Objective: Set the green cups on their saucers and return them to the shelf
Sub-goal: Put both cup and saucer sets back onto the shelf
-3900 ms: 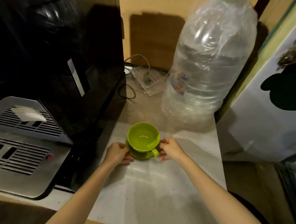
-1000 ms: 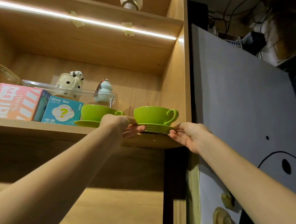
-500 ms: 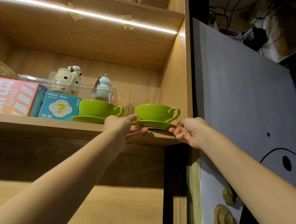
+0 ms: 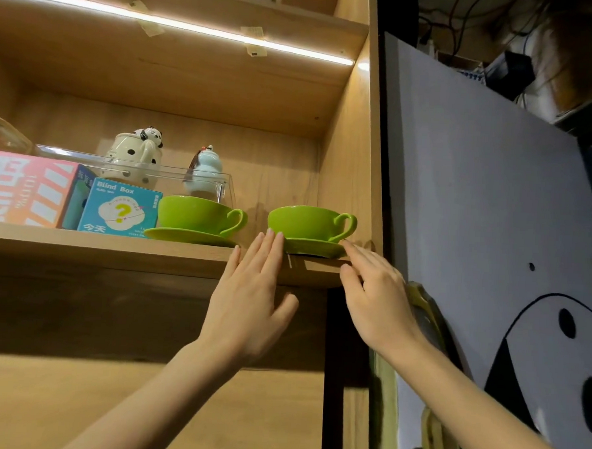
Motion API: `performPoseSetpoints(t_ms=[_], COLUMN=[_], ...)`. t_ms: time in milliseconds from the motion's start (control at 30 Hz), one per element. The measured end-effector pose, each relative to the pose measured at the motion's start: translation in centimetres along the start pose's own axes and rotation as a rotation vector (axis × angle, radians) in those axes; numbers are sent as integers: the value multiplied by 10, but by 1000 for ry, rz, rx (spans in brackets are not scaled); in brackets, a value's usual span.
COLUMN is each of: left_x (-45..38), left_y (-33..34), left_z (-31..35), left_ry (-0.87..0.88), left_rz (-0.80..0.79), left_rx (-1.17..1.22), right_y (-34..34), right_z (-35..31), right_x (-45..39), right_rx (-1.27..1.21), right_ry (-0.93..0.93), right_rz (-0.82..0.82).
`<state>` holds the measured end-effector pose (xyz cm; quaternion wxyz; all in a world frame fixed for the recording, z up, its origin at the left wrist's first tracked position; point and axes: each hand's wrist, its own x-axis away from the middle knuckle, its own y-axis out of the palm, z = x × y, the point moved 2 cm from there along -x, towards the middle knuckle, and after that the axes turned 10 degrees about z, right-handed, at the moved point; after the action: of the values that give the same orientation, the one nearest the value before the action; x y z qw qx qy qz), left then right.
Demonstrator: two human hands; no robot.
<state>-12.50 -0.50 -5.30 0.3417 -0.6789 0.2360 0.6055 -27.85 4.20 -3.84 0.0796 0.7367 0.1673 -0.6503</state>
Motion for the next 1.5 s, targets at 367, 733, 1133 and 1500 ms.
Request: performPoseSetpoints(t_ms=[367,733,1133,1500], left_x=[0,-19,-18,-12], left_y=[12,10,8,10], left_z=[-10,-12,-4,7], left_ry=[111,-14,-58,-2], left_rz=[53,-9,12,7], left_rx=[-128,-73,-6,127], right_y=[11,14,8,12], right_z=[9,-15,-7,11], right_x=[-2,13,8,4], right_rx=[233,195,211,296], right_ry=[-49,-266,-180,-176], right_rz=[-73,-45,-115,-118])
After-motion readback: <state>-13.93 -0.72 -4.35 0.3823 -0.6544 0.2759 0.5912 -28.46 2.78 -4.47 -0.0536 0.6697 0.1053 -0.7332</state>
